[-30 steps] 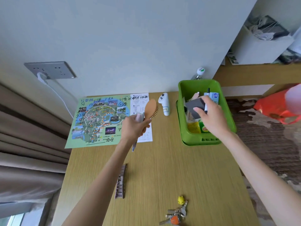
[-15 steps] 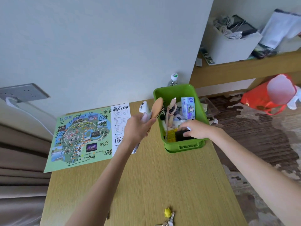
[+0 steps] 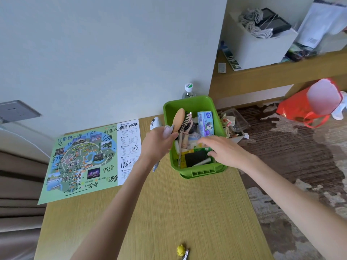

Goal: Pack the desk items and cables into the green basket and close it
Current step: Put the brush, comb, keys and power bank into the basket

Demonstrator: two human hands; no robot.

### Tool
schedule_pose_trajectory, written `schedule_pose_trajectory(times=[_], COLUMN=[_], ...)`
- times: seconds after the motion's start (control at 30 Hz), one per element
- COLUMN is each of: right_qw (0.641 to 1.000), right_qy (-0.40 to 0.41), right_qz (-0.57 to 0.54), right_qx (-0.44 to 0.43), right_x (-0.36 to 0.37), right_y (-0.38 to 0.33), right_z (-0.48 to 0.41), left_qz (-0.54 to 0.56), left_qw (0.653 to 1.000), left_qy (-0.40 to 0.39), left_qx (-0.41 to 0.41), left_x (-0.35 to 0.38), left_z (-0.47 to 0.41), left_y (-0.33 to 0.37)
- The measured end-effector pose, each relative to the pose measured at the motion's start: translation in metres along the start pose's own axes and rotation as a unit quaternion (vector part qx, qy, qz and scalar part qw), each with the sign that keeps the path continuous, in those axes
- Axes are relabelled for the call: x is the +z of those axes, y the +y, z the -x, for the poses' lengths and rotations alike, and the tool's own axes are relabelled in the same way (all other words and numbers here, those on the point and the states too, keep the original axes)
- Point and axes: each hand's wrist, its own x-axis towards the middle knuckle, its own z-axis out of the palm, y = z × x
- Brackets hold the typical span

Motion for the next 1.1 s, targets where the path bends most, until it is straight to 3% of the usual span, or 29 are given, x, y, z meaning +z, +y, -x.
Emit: schedule_pose_trajectory(times=[0.13,0.2,0.27,0.37,0.47,0.63,0.8,0.9,1.0,1.1], right_qw=[0.959,0.937,0.932,0.928,0.919,0.923,0.924,0.922,0.921,0.920], right_qy=[0.277,0.332,0.319,0.295,0.285,0.252,0.280,0.297,0.308,0.313], right_qz=[0.034,-0.030,-0.107,-0.190,-0.247,-0.279,-0.248,-0.233,-0.223,-0.219], right_qx=[0.050,0.104,0.134,0.128,0.114,0.083,0.079,0.089,0.085,0.083], right_x=[-0.002,0.001,0.008,0.025,0.033,0.034,0.039,0.040,0.042,0.043], right_y=[0.008,0.016,0.024,0.036,0.045,0.051,0.044,0.039,0.039,0.039], right_z=[0.006,0.007,0.007,0.010,0.010,0.008,0.011,0.013,0.013,0.012], left_qz=[-0.051,-0.068,-0.125,-0.268,-0.337,-0.459,-0.508,-0.485,-0.360,-0.214], left_qw=[0.998,0.995,0.986,0.943,0.912,0.839,0.802,0.821,0.899,0.969], left_qy=[-0.041,-0.053,-0.071,-0.097,-0.149,-0.195,-0.195,-0.192,-0.184,-0.102], left_qx=[0.020,0.044,0.087,0.170,0.180,0.218,0.246,0.232,0.168,0.076], left_x=[0.013,0.027,0.043,0.059,0.061,0.061,0.077,0.080,0.079,0.078], left_z=[-0.005,-0.006,-0.008,-0.015,-0.024,-0.023,-0.009,-0.010,-0.016,-0.027], left_y=[0.013,0.020,0.026,0.027,0.023,0.020,0.013,0.016,0.025,0.035])
